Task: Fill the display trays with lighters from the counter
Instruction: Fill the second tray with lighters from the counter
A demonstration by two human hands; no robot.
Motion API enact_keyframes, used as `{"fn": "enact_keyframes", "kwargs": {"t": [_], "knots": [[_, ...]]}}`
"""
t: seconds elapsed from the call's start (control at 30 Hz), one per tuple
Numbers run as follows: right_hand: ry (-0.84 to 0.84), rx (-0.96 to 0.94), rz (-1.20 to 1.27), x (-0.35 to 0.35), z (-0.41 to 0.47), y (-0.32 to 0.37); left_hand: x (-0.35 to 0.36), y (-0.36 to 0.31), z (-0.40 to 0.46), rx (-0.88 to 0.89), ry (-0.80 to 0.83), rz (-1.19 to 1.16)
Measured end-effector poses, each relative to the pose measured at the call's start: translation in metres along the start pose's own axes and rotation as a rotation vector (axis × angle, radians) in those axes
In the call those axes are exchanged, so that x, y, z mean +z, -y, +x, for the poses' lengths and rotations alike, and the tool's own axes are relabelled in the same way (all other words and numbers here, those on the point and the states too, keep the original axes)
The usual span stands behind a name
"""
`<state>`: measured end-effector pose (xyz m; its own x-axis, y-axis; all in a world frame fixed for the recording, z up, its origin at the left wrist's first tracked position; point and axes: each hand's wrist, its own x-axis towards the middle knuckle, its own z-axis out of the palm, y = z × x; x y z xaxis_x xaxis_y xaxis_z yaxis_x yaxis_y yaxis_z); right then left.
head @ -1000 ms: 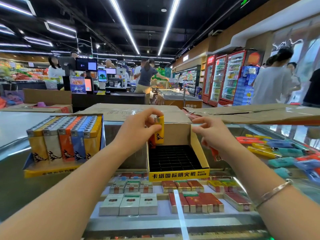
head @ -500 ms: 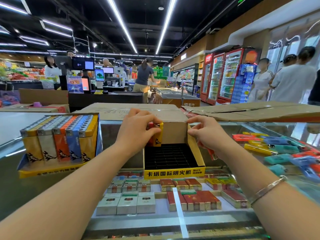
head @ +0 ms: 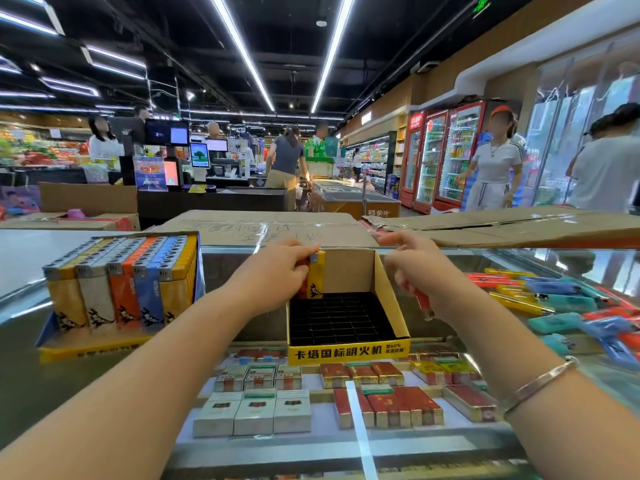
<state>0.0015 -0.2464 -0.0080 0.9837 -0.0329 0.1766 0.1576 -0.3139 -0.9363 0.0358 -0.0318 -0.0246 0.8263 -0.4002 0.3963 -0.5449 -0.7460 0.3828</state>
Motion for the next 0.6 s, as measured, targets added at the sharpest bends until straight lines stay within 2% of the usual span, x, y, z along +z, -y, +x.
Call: {"fn": "enact_keyframes", "kwargs": {"t": [0.1, 0.17, 0.4, 0.6], "knots": [[0.079, -0.01, 0.421, -0.009, 0.0, 0.003, 0.0, 0.0, -0.005, -0.001, 0.013, -0.008], [0.121, -0.077, 0.547, -0.013, -0.002, 0.005, 0.0, -0.002, -0.008, -0.003, -0.022, 0.0], [0.257, -0.187, 0.588, -0.011, -0.005, 0.006, -0.003, -0.02, -0.014, 0.146, -0.274, -0.061], [0.223, -0.196, 0.591, 0.0, -0.009, 0.009, -0.007, -0.035, -0.019, 0.215, -0.24, -0.29]]}}
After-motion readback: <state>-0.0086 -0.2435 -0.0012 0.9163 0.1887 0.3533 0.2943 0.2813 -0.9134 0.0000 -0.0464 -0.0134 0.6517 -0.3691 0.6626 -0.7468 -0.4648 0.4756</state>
